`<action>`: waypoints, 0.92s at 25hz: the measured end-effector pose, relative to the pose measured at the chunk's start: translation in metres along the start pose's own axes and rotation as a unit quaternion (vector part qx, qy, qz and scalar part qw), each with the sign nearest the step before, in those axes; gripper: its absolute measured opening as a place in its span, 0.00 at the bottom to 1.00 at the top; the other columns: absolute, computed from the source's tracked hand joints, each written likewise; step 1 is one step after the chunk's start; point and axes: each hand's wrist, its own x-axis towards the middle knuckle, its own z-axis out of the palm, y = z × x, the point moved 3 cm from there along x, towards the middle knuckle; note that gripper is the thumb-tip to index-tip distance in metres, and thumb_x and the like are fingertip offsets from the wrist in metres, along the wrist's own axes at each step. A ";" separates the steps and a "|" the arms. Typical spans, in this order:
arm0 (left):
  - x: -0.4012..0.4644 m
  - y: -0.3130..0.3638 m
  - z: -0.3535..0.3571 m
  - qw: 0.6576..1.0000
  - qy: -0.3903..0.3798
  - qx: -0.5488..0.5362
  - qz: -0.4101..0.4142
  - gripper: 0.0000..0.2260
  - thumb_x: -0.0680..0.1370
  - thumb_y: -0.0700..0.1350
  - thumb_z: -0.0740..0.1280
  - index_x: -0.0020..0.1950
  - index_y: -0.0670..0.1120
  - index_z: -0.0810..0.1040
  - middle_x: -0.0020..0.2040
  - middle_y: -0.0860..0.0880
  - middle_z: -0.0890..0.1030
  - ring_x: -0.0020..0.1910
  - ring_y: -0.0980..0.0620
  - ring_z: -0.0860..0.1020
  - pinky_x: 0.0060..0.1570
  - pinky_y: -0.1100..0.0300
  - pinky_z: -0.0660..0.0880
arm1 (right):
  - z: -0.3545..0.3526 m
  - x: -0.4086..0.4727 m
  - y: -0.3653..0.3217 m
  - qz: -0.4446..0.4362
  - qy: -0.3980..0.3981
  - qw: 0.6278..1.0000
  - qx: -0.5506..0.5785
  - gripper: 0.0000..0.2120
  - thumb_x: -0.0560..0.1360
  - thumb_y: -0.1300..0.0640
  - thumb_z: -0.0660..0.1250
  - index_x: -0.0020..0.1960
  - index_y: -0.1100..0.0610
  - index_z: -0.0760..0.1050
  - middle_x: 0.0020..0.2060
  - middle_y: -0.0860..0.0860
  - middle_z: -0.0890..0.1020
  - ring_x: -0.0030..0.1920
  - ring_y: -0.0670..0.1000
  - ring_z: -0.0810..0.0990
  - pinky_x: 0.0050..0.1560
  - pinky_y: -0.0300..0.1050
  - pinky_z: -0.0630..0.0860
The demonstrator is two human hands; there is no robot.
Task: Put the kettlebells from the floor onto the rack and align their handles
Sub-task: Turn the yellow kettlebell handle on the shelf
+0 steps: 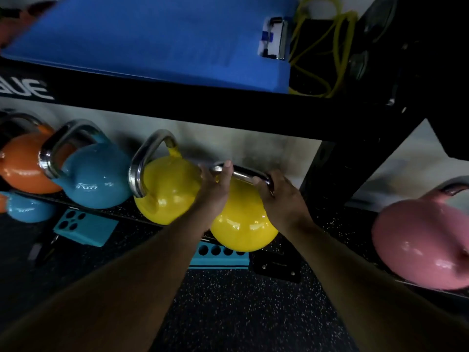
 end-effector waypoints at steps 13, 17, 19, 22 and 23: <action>0.045 0.011 0.017 0.992 -0.074 -0.015 0.102 0.29 0.81 0.63 0.45 0.80 0.53 0.51 0.79 0.43 0.60 0.75 0.42 0.62 0.65 0.55 0.63 | 0.044 -0.025 -0.029 0.174 0.102 0.913 0.356 0.18 0.85 0.49 0.51 0.68 0.50 0.73 0.54 0.49 0.80 0.51 0.45 0.78 0.47 0.39 0.77; 0.040 0.009 0.021 0.989 -0.058 -0.057 0.126 0.27 0.80 0.66 0.47 0.78 0.60 0.56 0.76 0.44 0.66 0.72 0.42 0.68 0.63 0.53 0.66 | 0.043 -0.020 -0.033 0.156 0.082 0.908 0.380 0.16 0.85 0.52 0.53 0.69 0.50 0.73 0.58 0.48 0.81 0.54 0.44 0.80 0.46 0.34 0.79; 0.037 0.006 0.023 0.986 -0.062 -0.075 0.133 0.29 0.78 0.67 0.47 0.78 0.61 0.56 0.76 0.45 0.67 0.71 0.42 0.69 0.63 0.51 0.68 | 0.043 -0.019 -0.032 0.151 0.078 0.911 0.375 0.18 0.85 0.51 0.52 0.71 0.48 0.72 0.59 0.47 0.81 0.49 0.38 0.81 0.43 0.30 0.76; 0.050 0.012 0.021 0.984 -0.095 -0.075 0.131 0.27 0.81 0.63 0.47 0.79 0.57 0.55 0.78 0.46 0.64 0.74 0.43 0.65 0.71 0.45 0.64 | 0.062 -0.017 -0.040 0.169 0.106 0.893 0.404 0.20 0.85 0.50 0.51 0.74 0.49 0.68 0.65 0.53 0.78 0.60 0.48 0.79 0.39 0.27 0.75; 0.053 0.015 0.021 0.981 -0.114 -0.069 0.138 0.26 0.82 0.62 0.47 0.79 0.55 0.56 0.79 0.46 0.63 0.75 0.45 0.64 0.73 0.46 0.62 | 0.069 -0.017 -0.042 0.171 0.119 0.886 0.414 0.20 0.85 0.50 0.50 0.75 0.49 0.67 0.67 0.53 0.77 0.63 0.52 0.77 0.39 0.28 0.75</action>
